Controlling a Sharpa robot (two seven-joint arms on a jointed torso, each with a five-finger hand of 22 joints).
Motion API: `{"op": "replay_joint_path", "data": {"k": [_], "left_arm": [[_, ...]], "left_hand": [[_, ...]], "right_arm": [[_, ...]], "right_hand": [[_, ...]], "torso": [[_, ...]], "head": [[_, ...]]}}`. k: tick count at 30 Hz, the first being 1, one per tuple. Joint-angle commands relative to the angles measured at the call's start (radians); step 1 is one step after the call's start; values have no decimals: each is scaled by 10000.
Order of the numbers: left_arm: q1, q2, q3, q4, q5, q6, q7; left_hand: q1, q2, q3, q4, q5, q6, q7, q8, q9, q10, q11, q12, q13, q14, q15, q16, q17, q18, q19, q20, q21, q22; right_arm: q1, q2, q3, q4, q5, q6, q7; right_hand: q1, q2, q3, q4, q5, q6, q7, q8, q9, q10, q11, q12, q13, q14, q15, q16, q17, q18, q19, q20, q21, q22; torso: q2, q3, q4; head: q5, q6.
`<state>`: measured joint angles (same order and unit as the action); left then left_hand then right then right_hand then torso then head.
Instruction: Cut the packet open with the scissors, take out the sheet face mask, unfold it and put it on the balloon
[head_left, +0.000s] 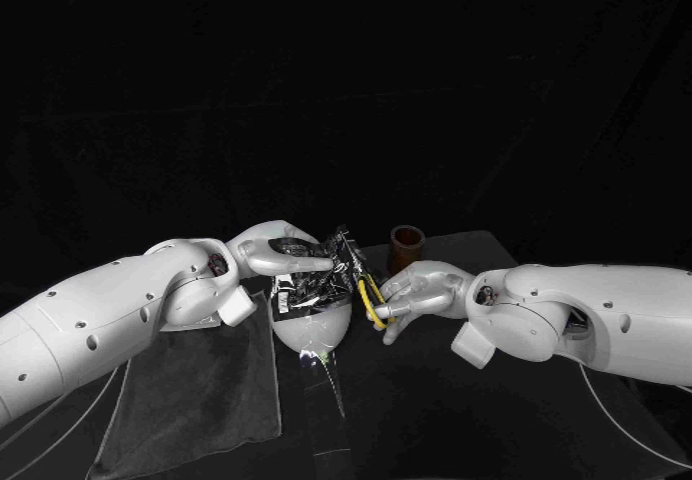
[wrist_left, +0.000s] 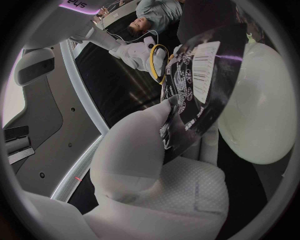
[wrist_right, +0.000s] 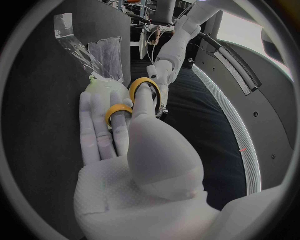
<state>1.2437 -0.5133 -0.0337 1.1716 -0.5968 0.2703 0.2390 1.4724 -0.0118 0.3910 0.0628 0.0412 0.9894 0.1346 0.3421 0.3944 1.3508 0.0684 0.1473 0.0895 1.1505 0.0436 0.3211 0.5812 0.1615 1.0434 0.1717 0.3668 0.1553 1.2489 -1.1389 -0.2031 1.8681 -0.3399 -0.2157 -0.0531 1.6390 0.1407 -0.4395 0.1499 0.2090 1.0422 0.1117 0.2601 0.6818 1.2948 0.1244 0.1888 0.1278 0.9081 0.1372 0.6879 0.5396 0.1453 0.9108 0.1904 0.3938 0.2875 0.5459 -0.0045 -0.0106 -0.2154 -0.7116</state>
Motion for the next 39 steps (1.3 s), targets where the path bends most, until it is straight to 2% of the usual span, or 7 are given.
{"op": "replay_joint_path", "data": {"k": [1,11,19,24,34,38,39], "left_arm": [[-8,46,-8,69,53,160,117],[-8,33,-9,61,62,158,118],[-8,33,-9,56,75,140,125],[-8,24,-10,44,81,134,124],[-9,-6,-10,9,330,56,123],[-9,-36,-10,10,422,30,116],[-9,-42,-10,12,437,27,114]], "left_hand": [[12,103,237,-268,66,62,-33,69,153,25,-15,20,0,-13,-71,65,8,157,-60,-44,52,8],[12,103,237,-268,66,62,-33,69,153,25,-15,20,0,-13,-71,65,8,157,-60,-44,52,8],[12,103,237,-268,66,62,-33,69,153,25,-15,20,0,-13,-71,65,8,157,-60,-44,52,8],[12,103,237,-268,66,62,-33,69,153,25,-15,20,0,-13,-71,65,8,157,-60,-44,52,8],[12,103,237,-268,66,62,-33,69,153,25,-15,20,0,-13,-71,65,8,157,-60,-44,52,8],[6,110,235,-277,66,61,-32,71,161,25,-16,23,4,-15,-71,68,14,154,-72,-47,69,21],[6,110,235,-277,66,61,-32,71,161,25,-16,23,4,-15,-71,68,14,154,-72,-47,69,21]], "right_arm": [[24,36,35,32,-1,-487,138],[24,14,35,-85,-11,-510,101],[24,1,35,-131,66,-227,133],[24,-10,35,-103,86,-42,133],[23,-199,32,155,714,-1792,700],[19,-218,30,225,888,-2411,826],[18,-211,29,241,914,-2562,836]], "right_hand": [[188,302,-208,219,36,-149,-97,415,511,617,-910,1174,1496,1010,-1125,421,391,371,135,-343,184,154],[-292,-18,-246,1002,-3,-760,19,859,1284,-20,-766,1902,2621,582,-1014,695,890,346,-207,-272,422,433],[-634,-89,-232,1360,-263,-1768,650,-372,502,-796,-178,461,1905,57,-582,-27,579,329,-657,72,261,416],[-926,-161,-209,1333,-667,-1676,749,-572,234,-826,-57,19,1627,-83,-468,-312,407,334,-810,184,154,368],[1238,464,492,106,-1206,478,-396,342,444,1707,-1169,1052,2209,1617,-1360,548,724,410,216,-504,1006,839],[984,288,222,59,-749,455,-737,2316,2559,1893,-1473,5411,6257,2109,-1704,1769,1715,363,330,-890,1736,1418],[984,288,222,59,-749,455,-737,2316,2559,1893,-1473,5411,6257,2109,-1704,1769,1715,363,330,-890,1736,1418]], "torso": [[4,2,-8],[-5,2,-7],[3,2,-5],[3,1,-6],[-4,-8,-17],[1,5,-14],[3,13,-11]], "head": [[8,3],[22,10],[25,0],[10,2],[-18,17],[-31,28],[-41,36]]}}
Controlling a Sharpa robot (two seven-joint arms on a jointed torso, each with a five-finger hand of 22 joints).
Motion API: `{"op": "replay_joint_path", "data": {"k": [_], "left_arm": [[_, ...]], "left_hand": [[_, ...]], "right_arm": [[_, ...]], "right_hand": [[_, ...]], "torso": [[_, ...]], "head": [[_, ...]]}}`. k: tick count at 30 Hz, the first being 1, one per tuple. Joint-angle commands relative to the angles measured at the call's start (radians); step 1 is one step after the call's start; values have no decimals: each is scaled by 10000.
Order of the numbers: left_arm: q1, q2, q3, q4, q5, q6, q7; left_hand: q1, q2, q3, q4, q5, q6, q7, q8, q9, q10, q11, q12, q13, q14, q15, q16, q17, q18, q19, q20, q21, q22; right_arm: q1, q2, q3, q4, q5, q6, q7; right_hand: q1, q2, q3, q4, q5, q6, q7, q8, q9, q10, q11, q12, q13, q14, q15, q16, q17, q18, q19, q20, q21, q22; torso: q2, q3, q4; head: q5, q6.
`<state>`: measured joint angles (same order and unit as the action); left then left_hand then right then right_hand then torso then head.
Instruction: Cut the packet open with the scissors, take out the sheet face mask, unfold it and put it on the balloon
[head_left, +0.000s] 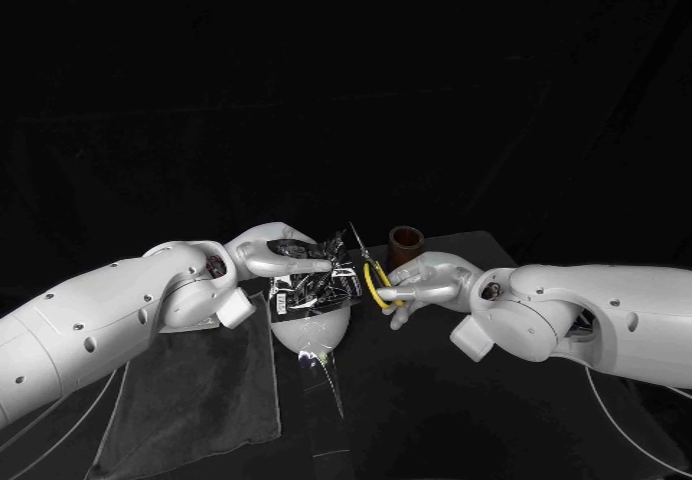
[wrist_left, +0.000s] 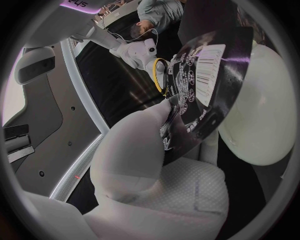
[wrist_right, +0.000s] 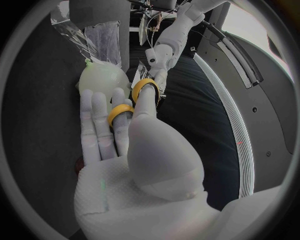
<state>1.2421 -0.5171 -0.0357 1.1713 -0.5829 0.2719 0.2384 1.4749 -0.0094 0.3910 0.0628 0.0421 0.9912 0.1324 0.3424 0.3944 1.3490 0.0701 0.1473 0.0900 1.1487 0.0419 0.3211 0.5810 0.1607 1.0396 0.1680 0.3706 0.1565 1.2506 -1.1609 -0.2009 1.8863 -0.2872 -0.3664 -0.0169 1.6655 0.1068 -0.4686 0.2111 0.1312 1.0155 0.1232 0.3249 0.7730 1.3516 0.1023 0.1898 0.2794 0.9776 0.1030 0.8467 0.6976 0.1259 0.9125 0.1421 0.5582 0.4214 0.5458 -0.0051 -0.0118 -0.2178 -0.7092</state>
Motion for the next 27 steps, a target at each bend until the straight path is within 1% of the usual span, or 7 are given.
{"op": "replay_joint_path", "data": {"k": [1,3,6,8,13,17,27], "left_arm": [[7,-12,11,21,317,7,118],[7,-22,11,29,347,4,114],[8,-31,11,41,379,5,106],[8,-34,11,44,391,3,101],[8,-59,10,39,446,-16,94],[8,-91,10,29,503,-42,85],[8,-93,10,35,638,-256,41]], "left_hand": [[-19,85,234,-277,57,43,-11,68,161,43,-33,23,0,3,-54,68,16,161,-34,-9,32,9],[-19,85,234,-277,57,43,-11,68,161,43,-33,23,0,3,-54,68,16,161,-34,-9,32,9],[-19,85,234,-277,57,43,-11,68,161,43,-33,23,0,3,-54,68,16,161,-34,-9,32,9],[-19,85,234,-277,57,43,-11,68,161,43,-33,23,0,3,-54,68,16,161,-34,-9,32,9],[-23,95,236,-279,57,42,-9,68,164,43,-32,25,1,3,-53,70,19,160,-39,-10,40,15],[-23,95,236,-279,57,42,-9,68,164,43,-32,25,1,3,-53,70,19,160,-39,-10,40,15],[-27,111,240,-283,58,37,-4,66,168,41,-30,26,4,1,-52,72,23,159,-48,-12,53,24]], "right_arm": [[-1,23,7,76,411,-1270,473],[-5,50,5,94,438,-1610,442],[-10,84,2,89,499,-2188,415],[-12,84,1,79,564,-2505,463],[-14,43,-2,49,745,-3115,696],[-15,32,-3,23,862,-3287,846],[-16,48,-7,35,1045,-3265,1019]], "right_hand": [[704,723,550,-632,77,22,-984,2577,2800,1047,-1366,6736,6077,1712,-1444,1071,1123,527,340,-528,441,361],[547,860,704,-780,154,1494,-1115,6446,5336,1518,-1595,10296,9420,3345,-1623,3626,3984,588,640,-850,1246,935],[787,908,921,-1263,206,2305,-1278,8214,6382,1634,-1682,11698,10797,3949,-1855,4572,5251,503,417,-979,1981,1573],[735,920,984,-1379,1337,2913,-1353,9095,6788,1749,-1749,12130,11219,4295,-1933,4952,5771,538,408,-1096,2337,1862],[433,866,1085,-1394,2346,3898,-1526,10424,7268,1962,-1896,12870,11959,4847,-2113,5555,6622,533,395,-1231,2818,2274],[-109,919,1195,-1139,1982,4552,-1670,11313,7540,1989,-2007,12907,11998,5093,-2225,5798,7009,532,507,-1339,2922,2382],[-298,961,1252,-1078,1648,4685,-1707,11500,7597,1979,-2038,12824,11916,5158,-2253,5851,7125,529,570,-1370,2889,2375]], "torso": [[5,19,3],[5,17,4],[4,8,10],[3,3,10],[-6,0,4],[-4,13,5],[-2,8,-9]], "head": [[-22,12],[-25,11],[-54,14],[-64,13],[-78,32],[-80,46],[-98,80]]}}
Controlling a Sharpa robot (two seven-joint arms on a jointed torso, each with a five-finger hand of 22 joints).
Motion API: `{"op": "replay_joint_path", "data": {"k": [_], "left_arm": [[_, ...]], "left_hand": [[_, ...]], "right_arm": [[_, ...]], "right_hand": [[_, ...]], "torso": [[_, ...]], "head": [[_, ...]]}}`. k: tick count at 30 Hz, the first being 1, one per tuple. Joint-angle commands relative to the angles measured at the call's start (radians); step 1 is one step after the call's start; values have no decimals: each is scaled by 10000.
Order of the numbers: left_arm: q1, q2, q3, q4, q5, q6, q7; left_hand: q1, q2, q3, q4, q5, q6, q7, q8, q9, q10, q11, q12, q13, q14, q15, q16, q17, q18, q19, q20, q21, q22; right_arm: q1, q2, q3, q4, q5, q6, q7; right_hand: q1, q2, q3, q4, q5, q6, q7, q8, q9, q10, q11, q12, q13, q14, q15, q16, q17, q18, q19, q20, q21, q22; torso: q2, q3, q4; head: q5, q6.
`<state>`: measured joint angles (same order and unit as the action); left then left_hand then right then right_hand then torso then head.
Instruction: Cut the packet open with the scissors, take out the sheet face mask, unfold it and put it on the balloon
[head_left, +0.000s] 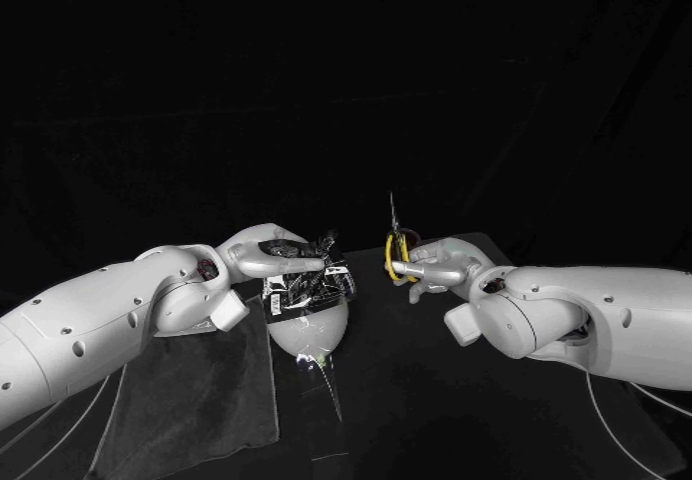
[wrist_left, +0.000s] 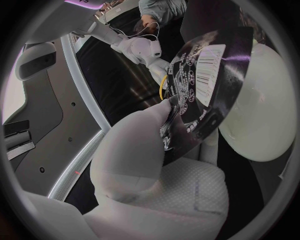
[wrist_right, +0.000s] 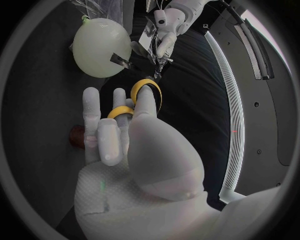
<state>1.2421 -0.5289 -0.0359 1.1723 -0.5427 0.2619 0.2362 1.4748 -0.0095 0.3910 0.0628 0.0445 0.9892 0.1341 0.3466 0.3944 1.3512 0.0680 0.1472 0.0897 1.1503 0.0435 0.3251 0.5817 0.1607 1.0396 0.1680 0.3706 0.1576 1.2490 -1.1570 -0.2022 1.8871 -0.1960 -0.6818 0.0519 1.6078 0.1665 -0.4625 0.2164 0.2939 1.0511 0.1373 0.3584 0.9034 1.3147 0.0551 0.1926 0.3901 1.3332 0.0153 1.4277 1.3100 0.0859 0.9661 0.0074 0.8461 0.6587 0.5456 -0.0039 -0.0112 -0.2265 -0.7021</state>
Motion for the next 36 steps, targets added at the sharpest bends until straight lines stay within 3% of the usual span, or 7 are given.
{"op": "replay_joint_path", "data": {"k": [1,9,11,16,20,25,36], "left_arm": [[9,29,11,26,262,-177,58],[9,38,11,44,378,-249,42],[9,40,11,51,394,-265,39],[9,37,11,60,421,-292,27],[9,17,11,55,444,-302,17],[9,2,11,38,471,-313,8],[9,-3,10,13,508,-293,-14]], "left_hand": [[-27,112,240,-283,35,57,-21,23,168,19,-8,27,7,-15,-69,32,16,160,-49,-13,53,13],[-29,121,244,-286,35,50,-16,20,170,15,-5,26,8,-18,-67,33,18,159,-57,-14,60,19],[-31,125,246,-288,35,45,-13,17,171,11,-3,25,8,-20,-65,33,20,158,-61,-15,65,23],[-31,125,246,-288,35,45,-13,17,171,11,-3,25,8,-20,-65,33,20,158,-61,-15,65,23],[-31,125,246,-288,35,45,-13,17,171,11,-3,25,8,-20,-65,33,20,158,-61,-15,65,23],[-34,128,246,-292,35,40,-9,14,172,8,0,24,9,-22,-63,33,21,157,-69,-15,71,28],[-34,128,246,-292,35,40,-9,14,172,8,0,24,9,-22,-63,33,21,157,-69,-15,71,28]], "right_arm": [[-1,11,6,35,148,-106,353],[-4,83,4,-11,231,-347,489],[-5,117,3,-33,412,-447,577],[-22,211,0,-79,843,-438,861],[-35,243,-3,-78,1034,-465,1060],[-42,247,-4,-72,1169,-588,1229],[-53,244,-6,-42,1320,-688,1421]], "right_hand": [[276,373,1198,-1130,29,4329,-1849,11167,6293,2347,-1567,12789,10803,1601,-1377,38,999,928,36,-24,9,1],[-367,425,1074,-752,-536,4484,-1891,11356,6355,2342,-1601,12686,10697,1683,-1407,86,1123,928,166,-51,-58,-32],[-219,453,1224,-836,924,4385,-1897,11264,6318,2313,-1645,12547,10563,1665,-1430,-3,1079,942,215,-99,-106,-51],[-97,464,2872,-530,2035,990,-1620,6603,4339,1921,-1454,11046,9236,920,-1215,-1533,-103,846,-242,16,-474,-145],[-1563,-1633,8121,100,1390,-385,-1272,2503,2614,1519,-1180,8600,7332,139,-922,-3727,-1396,859,-489,284,-868,-266],[-3722,-2643,12018,-1224,810,-232,-890,1027,1909,621,-766,3271,3257,-1250,-593,-7481,-3681,830,-878,586,-1059,-262],[-5537,-1427,15149,-3529,-2429,-877,-57,-1063,919,21,79,291,1149,-2296,156,-9553,-4943,524,-2762,961,-453,678]], "torso": [[0,-5,-16],[-3,-1,-2],[1,-5,-2],[7,-2,9],[1,-6,2],[0,-6,4],[0,1,-9]], "head": [[-12,6],[-35,34],[-37,38],[-42,56],[-50,54],[-56,54],[-66,51]]}}
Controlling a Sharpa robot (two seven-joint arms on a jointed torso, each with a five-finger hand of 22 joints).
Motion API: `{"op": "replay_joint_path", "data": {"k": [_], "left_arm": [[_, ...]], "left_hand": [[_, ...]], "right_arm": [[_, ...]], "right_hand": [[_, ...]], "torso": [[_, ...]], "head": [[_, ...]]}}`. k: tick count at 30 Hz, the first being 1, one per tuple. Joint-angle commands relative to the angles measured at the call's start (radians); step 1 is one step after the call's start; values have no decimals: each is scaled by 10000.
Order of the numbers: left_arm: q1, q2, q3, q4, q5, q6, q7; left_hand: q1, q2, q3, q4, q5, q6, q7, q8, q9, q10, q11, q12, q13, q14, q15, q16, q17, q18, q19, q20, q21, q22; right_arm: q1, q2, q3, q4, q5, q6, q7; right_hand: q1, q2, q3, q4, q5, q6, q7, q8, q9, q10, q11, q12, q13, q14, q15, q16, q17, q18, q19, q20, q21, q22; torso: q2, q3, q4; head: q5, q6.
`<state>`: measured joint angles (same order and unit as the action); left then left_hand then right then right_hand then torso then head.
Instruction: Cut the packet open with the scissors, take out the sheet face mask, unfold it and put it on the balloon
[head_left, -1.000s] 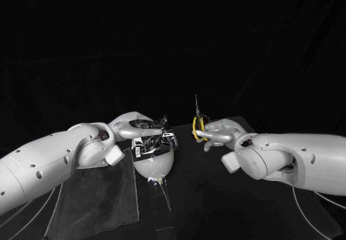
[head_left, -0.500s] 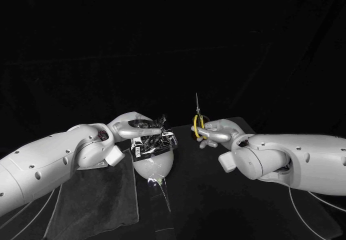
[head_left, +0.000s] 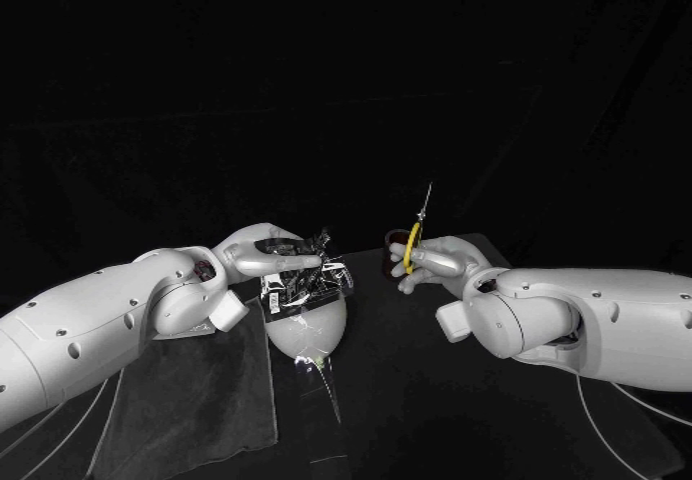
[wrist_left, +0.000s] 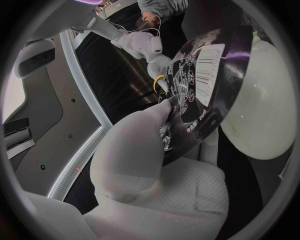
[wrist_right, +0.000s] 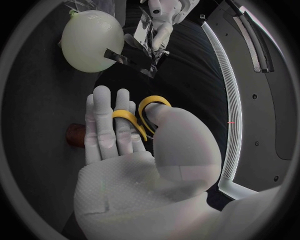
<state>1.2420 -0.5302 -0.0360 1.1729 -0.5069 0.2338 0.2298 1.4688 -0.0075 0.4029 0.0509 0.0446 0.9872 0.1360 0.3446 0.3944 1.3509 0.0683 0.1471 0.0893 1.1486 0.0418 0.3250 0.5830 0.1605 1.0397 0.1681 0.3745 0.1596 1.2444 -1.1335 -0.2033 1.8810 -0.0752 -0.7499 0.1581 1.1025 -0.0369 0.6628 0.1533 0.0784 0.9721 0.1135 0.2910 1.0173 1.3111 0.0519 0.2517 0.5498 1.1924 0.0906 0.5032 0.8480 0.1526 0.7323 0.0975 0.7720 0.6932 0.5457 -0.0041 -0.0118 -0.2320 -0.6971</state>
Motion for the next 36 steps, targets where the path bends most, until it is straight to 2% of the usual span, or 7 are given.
{"op": "replay_joint_path", "data": {"k": [1,14,21,30,33,34,36], "left_arm": [[9,9,11,3,151,-10,47],[9,3,11,-17,160,35,11],[9,-3,11,-8,196,61,13],[9,-23,12,41,208,85,26],[9,-31,12,59,209,92,33],[9,-35,12,63,209,91,35],[9,-42,13,69,209,93,37]], "left_hand": [[26,108,127,-173,34,60,-28,34,172,11,-4,25,13,-5,-46,34,8,158,-69,-15,32,9],[19,107,125,-181,33,54,-22,31,176,6,1,25,15,-9,-43,35,12,155,-82,-16,44,18],[19,107,125,-181,33,54,-22,31,176,6,1,25,15,-9,-43,35,12,155,-82,-16,44,18],[19,100,122,-193,34,53,-19,31,180,4,2,26,18,-12,-42,36,15,155,-91,-18,55,26],[19,100,122,-193,34,53,-19,31,180,4,2,26,18,-12,-42,36,15,155,-91,-18,55,26],[19,100,122,-193,34,53,-19,31,180,4,2,26,18,-12,-42,36,15,155,-91,-18,55,26],[19,100,122,-193,34,53,-19,31,180,4,2,26,18,-12,-42,36,15,155,-91,-18,55,26]], "right_arm": [[-11,12,5,17,116,36,379],[-61,176,2,-123,192,842,414],[-102,341,-1,-258,304,1029,105],[-120,447,-2,-299,160,920,-170],[-121,442,-1,-286,34,867,-279],[-121,439,-1,-281,-42,880,-359],[-121,437,-1,-277,-184,971,-527]], "right_hand": [[-592,599,3887,-2947,-290,-69,191,-424,-231,103,101,-365,-513,-874,-598,-321,-365,-146,-469,73,339,384],[-808,1618,5568,-3473,-300,-1526,908,-1199,-755,-1051,813,-1707,-1577,-1843,-26,-1005,-1084,-400,-1678,349,375,712],[-828,1533,4594,-2726,-279,-1165,264,-225,-239,1324,63,91,-727,484,-867,1106,-155,259,121,84,1469,1091],[-1271,218,714,-2064,-292,777,-862,1292,274,2238,-974,7574,4678,3257,-1747,8120,5106,302,2194,-520,1501,734],[-1010,29,-320,-2020,-314,1653,-1420,3070,1723,2256,-1317,8866,5693,3309,-2092,8612,5525,215,2624,-807,1420,701],[-1033,-176,-796,-1967,-244,3395,-1460,7192,3629,2311,-1418,9917,6747,3258,-2089,8670,5596,273,2436,-869,1054,341],[-1025,-107,-1184,-1804,-280,4704,-1566,10246,4773,2299,-1475,10875,7780,3011,-2082,8284,5339,261,2276,-873,743,145]], "torso": [[1,4,0],[4,-3,9],[12,-1,12],[1,5,-3],[-1,5,-10],[2,4,-8],[1,7,-14]], "head": [[-14,1],[-6,-3],[21,3],[86,-4],[87,-7],[90,-8],[90,-1]]}}
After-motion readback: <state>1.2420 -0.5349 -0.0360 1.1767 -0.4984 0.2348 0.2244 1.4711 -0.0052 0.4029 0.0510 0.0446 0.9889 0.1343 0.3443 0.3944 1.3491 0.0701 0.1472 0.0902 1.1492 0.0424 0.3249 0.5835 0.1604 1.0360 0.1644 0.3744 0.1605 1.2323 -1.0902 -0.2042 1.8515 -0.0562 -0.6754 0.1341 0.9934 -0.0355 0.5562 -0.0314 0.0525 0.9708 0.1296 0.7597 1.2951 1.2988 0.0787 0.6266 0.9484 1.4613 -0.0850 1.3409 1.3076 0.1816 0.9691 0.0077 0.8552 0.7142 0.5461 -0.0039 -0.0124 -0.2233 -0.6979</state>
